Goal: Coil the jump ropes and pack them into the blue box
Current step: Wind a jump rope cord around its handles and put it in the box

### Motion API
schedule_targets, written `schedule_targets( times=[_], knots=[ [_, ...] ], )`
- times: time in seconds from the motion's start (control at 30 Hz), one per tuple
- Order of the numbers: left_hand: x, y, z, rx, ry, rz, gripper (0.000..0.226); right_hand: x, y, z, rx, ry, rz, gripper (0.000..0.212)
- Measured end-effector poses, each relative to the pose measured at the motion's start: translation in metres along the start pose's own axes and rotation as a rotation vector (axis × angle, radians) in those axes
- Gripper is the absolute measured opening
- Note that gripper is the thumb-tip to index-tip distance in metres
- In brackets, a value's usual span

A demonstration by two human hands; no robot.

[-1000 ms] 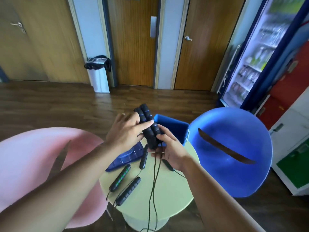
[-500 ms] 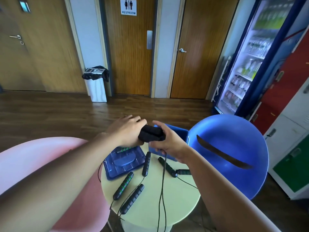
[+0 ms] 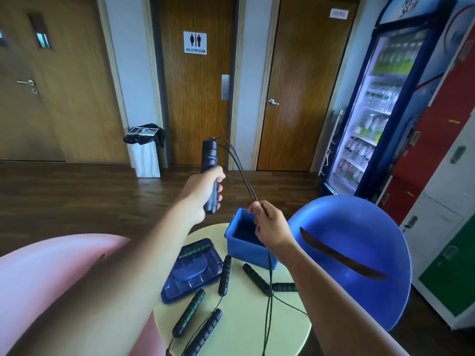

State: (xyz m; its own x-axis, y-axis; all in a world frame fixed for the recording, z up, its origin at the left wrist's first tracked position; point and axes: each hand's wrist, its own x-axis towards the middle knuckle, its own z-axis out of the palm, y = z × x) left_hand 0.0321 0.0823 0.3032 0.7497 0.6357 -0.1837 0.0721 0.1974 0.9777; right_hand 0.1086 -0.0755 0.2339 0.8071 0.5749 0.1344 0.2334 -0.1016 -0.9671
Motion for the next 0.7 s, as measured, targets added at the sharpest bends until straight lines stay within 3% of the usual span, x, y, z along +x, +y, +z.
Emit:
schedule_targets(
  times=[0.23,0.7],
  knots=[
    [0.0,0.02,0.013,-0.376,0.026,-0.059,0.008,-0.005,-0.006,0.014,-0.098,-0.127,-0.056,0.021],
    [-0.009,0.032,0.034,-0.514,-0.01,-0.042,0.011,-0.015,-0.027,-0.003,-0.205,-0.193,-0.079,0.019]
  ],
)
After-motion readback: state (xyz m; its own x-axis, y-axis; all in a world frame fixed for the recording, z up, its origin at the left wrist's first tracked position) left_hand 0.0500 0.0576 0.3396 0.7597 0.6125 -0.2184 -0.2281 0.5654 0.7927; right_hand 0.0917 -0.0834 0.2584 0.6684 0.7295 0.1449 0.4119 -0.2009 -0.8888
